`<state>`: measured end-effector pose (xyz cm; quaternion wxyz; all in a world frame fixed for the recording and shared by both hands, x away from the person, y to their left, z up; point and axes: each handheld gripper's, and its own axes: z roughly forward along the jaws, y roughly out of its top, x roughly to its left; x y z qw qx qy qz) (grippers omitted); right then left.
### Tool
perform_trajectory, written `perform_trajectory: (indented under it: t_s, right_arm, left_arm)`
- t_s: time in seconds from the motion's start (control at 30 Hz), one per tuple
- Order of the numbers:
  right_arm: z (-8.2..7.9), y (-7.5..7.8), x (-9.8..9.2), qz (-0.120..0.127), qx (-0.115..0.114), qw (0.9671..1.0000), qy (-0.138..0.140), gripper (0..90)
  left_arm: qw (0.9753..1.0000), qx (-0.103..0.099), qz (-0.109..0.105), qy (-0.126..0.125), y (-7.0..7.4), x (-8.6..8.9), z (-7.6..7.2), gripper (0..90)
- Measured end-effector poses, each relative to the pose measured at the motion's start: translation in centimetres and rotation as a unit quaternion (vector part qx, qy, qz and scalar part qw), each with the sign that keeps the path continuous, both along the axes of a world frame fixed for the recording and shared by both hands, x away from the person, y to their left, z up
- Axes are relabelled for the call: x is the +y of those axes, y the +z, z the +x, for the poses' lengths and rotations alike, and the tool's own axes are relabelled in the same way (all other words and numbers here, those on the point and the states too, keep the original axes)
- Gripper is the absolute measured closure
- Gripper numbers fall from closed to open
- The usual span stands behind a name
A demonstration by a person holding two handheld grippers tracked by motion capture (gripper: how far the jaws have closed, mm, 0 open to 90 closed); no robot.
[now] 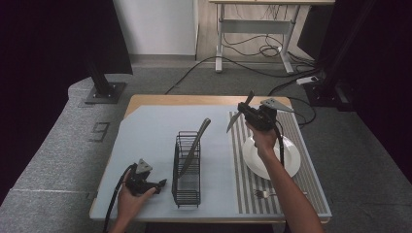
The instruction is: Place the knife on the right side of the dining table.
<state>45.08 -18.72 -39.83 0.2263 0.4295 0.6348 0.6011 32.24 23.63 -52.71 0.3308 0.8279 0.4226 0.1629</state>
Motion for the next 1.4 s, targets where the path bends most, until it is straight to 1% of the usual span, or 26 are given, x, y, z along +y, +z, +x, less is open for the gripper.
perform_trajectory:
  t_s: [0.07, 0.13, 0.2, 0.23, 0.27, 0.3, 0.33, 0.37, 0.4, 0.43, 0.53, 0.6, 0.67, 0.73, 1.07, 1.2, 1.3, 1.4]
  right_arm:
    - [0.2, -0.1, 0.0, 0.000, 0.000, 1.0000, -0.004, 83.4]
    - [1.0, -0.6, -0.3, 0.001, 0.002, 0.9999, -0.014, 83.4]
    - [1.2, -0.7, -0.4, 0.006, 0.005, 0.9998, -0.018, 83.4]
    - [1.8, -1.1, -0.7, 0.011, 0.007, 0.9996, -0.024, 83.4]
    - [1.8, -1.1, -0.7, 0.011, 0.007, 0.9996, -0.024, 83.4]
    - [2.4, -1.3, -1.0, 0.010, 0.011, 0.9994, -0.031, 83.4]
    - [2.4, -1.3, -1.0, 0.010, 0.011, 0.9994, -0.031, 83.4]
    - [3.0, -1.4, -1.3, 0.012, 0.014, 0.9991, -0.037, 83.4]
    - [3.0, -1.4, -1.3, 0.012, 0.014, 0.9991, -0.037, 83.4]
    - [3.7, -1.6, -1.7, 0.014, 0.016, 0.9988, -0.044, 83.4]
    - [4.5, -1.7, -2.3, 0.020, 0.017, 0.9981, -0.055, 83.4]
    - [4.9, -2.0, -2.6, 0.030, 0.017, 0.9976, -0.060, 83.4]
    - [5.0, -2.1, -2.8, 0.032, 0.019, 0.9975, -0.061, 83.4]
    - [5.4, -2.6, -2.9, 0.029, 0.025, 0.9971, -0.066, 83.4]
    - [6.7, -3.9, -3.1, 0.030, 0.024, 0.9961, -0.079, 83.3]
    - [7.1, -4.4, -3.3, 0.031, 0.030, 0.9956, -0.084, 83.3]
    - [7.5, -5.0, -3.4, 0.037, 0.042, 0.9946, -0.087, 83.3]
    - [7.6, -5.2, -3.3, 0.032, 0.042, 0.9945, -0.090, 83.2]
  left_arm:
    - [1.0000, 0.000, 0.000, 0.000, 0.0, 0.0, 0.0, 11.9]
    - [1.0000, 0.000, 0.000, 0.000, 0.0, 0.0, 0.0, 11.9]
    - [1.0000, 0.000, 0.000, 0.000, 0.0, 0.0, 0.0, 11.9]
    - [1.0000, 0.000, 0.000, 0.000, 0.0, 0.0, 0.0, 11.9]
    - [1.0000, 0.000, 0.000, 0.000, 0.0, 0.0, 0.0, 11.9]
    - [1.0000, 0.000, 0.000, 0.000, 0.0, 0.0, 0.0, 11.9]
    - [1.0000, 0.000, 0.000, 0.000, 0.0, 0.0, 0.0, 11.9]
    - [1.0000, 0.000, 0.000, 0.000, 0.0, 0.0, 0.0, 11.9]
    - [1.0000, 0.000, 0.000, 0.000, 0.0, 0.0, 0.0, 11.9]
    - [1.0000, 0.000, 0.000, 0.000, 0.0, 0.0, 0.0, 11.9]
    - [1.0000, 0.000, 0.000, 0.000, 0.0, 0.0, 0.0, 11.9]
    - [1.0000, 0.000, 0.000, 0.000, 0.0, 0.0, 0.0, 11.8]
    - [1.0000, 0.000, 0.000, 0.000, 0.0, 0.0, 0.0, 11.9]
    - [1.0000, 0.000, 0.000, 0.000, 0.0, 0.0, 0.0, 11.9]
    - [1.0000, 0.000, 0.000, 0.000, 0.0, 0.0, 0.0, 11.9]
    - [1.0000, 0.000, 0.000, 0.000, 0.0, 0.0, 0.0, 11.9]
    - [1.0000, 0.000, 0.000, 0.000, 0.0, 0.0, 0.0, 11.8]
    - [1.0000, 0.000, 0.000, 0.000, 0.0, 0.0, 0.0, 11.9]
